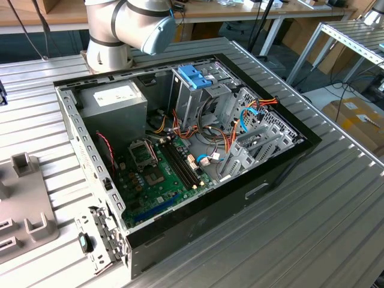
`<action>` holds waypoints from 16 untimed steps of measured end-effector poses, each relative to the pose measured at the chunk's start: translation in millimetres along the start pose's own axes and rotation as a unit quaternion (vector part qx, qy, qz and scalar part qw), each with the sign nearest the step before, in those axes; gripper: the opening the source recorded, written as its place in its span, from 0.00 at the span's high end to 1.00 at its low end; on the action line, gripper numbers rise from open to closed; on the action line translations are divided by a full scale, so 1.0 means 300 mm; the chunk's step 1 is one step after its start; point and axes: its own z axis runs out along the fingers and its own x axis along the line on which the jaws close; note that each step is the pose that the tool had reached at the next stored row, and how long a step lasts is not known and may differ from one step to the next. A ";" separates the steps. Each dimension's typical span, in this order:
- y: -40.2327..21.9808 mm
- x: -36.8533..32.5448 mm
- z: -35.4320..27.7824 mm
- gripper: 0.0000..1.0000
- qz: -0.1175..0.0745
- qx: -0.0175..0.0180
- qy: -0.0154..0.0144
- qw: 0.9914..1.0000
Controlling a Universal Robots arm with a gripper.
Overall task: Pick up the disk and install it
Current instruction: 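Pick up the disk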
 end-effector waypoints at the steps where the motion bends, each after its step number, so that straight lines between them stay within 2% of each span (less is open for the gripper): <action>1: -0.001 0.000 0.000 0.65 0.000 0.000 0.000 1.000; 16: -0.009 0.000 0.000 0.65 0.000 0.000 0.000 1.000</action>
